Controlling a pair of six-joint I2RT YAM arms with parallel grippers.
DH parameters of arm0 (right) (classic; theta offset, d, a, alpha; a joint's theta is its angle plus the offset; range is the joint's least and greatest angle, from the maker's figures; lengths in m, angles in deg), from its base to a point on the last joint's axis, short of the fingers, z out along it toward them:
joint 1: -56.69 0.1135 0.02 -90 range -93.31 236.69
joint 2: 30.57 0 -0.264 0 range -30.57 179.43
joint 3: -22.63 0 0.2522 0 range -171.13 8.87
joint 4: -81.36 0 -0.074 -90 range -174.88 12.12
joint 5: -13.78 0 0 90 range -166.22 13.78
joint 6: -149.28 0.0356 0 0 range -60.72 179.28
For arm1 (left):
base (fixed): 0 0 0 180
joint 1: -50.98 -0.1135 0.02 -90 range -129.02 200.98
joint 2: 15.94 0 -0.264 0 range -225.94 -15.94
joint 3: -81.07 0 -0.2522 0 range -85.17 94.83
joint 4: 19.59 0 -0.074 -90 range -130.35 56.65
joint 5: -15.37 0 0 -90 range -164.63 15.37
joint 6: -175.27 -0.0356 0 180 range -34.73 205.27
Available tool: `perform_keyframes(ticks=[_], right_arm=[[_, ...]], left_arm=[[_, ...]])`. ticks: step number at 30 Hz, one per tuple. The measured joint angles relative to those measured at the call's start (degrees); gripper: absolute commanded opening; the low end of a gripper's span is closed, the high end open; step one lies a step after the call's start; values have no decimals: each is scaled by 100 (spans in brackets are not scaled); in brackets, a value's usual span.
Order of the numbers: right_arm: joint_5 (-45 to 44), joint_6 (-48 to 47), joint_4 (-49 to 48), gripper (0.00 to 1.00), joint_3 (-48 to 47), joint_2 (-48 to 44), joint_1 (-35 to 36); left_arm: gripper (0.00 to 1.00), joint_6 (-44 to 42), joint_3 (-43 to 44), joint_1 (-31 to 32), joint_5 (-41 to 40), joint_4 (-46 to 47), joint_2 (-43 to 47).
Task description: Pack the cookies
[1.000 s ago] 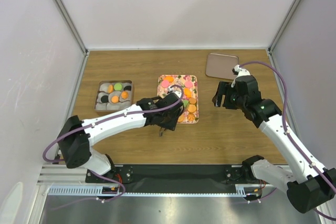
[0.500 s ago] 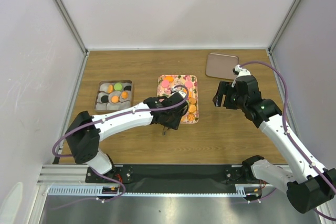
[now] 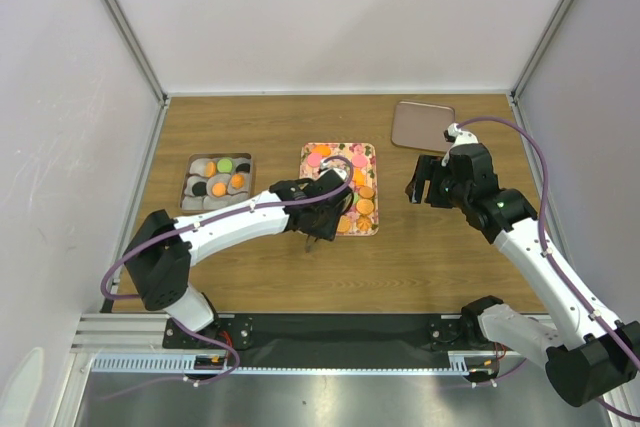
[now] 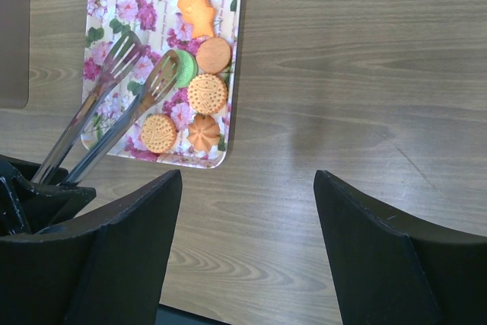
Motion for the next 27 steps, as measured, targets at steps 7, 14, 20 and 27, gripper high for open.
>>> perform_keyframes(ticks=[7, 14, 20, 27], right_arm=[[0, 0, 0, 77, 0, 0, -9], [0, 0, 0, 77, 0, 0, -9], [-4, 0, 2, 77, 0, -26, -11], [-4, -2, 7, 77, 0, -55, -20]], left_arm=[[50, -4, -13, -31, 35, 9, 0], [49, -24, -15, 28, 55, 13, 0], [49, -24, -15, 149, 81, 44, 0], [50, -52, -15, 160, 72, 44, -118]])
